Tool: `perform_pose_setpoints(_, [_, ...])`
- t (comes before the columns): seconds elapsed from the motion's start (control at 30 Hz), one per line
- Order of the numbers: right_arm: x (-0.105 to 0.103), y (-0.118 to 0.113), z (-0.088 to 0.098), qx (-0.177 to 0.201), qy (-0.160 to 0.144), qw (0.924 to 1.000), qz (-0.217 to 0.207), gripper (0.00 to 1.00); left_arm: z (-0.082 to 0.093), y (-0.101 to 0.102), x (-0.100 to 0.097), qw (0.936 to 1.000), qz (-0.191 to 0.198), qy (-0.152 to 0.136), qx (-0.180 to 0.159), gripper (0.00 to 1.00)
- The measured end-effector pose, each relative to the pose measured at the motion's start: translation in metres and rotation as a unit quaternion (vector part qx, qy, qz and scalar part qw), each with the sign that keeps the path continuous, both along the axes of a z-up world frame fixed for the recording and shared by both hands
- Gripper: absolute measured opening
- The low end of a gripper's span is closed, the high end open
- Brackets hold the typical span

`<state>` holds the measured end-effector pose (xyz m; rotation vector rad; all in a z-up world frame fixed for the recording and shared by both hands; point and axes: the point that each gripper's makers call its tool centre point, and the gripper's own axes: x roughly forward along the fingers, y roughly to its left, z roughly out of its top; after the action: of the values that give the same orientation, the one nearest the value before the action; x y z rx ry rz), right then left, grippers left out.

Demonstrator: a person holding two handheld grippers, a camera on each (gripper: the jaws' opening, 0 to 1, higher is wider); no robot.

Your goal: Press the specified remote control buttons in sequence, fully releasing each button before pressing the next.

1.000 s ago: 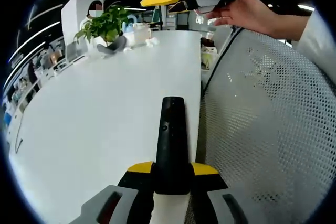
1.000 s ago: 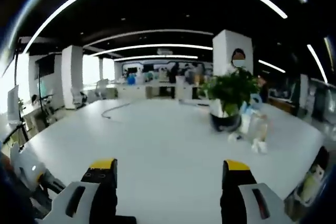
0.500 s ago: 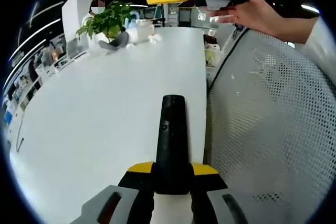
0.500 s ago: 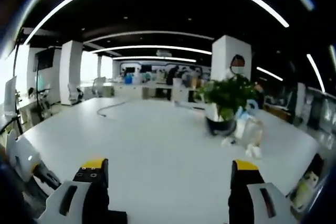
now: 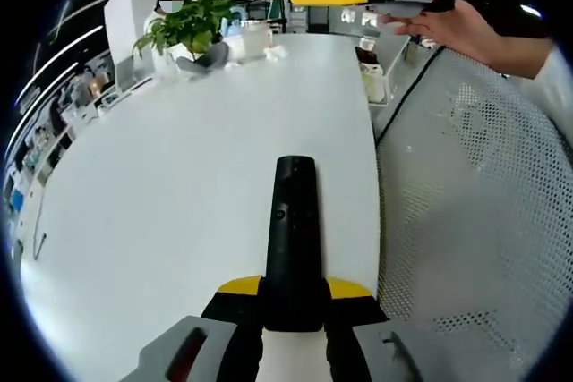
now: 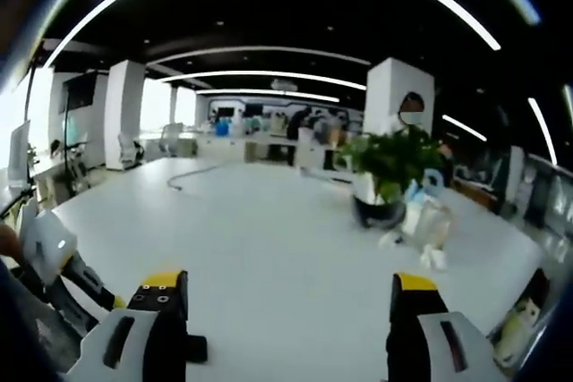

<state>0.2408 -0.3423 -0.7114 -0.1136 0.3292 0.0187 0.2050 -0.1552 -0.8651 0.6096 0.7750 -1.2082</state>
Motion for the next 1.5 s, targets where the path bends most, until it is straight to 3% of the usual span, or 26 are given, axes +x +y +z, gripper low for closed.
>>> perform_pose_setpoints(0.33, [-0.001,-0.002,-0.001,-0.001,0.001,1.0,-0.002,0.9,0.001,0.009,0.024,0.9987,-0.026,-0.021,0.038,0.24])
perform_pose_setpoints(0.67, [-0.001,-0.001,-0.003,-0.001,0.006,1.0,0.001,0.88,-0.001,0.01,0.032,0.9983,-0.035,0.013,0.044,0.24])
perform_pose_setpoints(1.5, [-0.001,0.0,-0.006,-0.002,0.015,0.9999,0.003,0.84,-0.001,0.011,0.072,0.9921,-0.087,0.021,0.088,0.24])
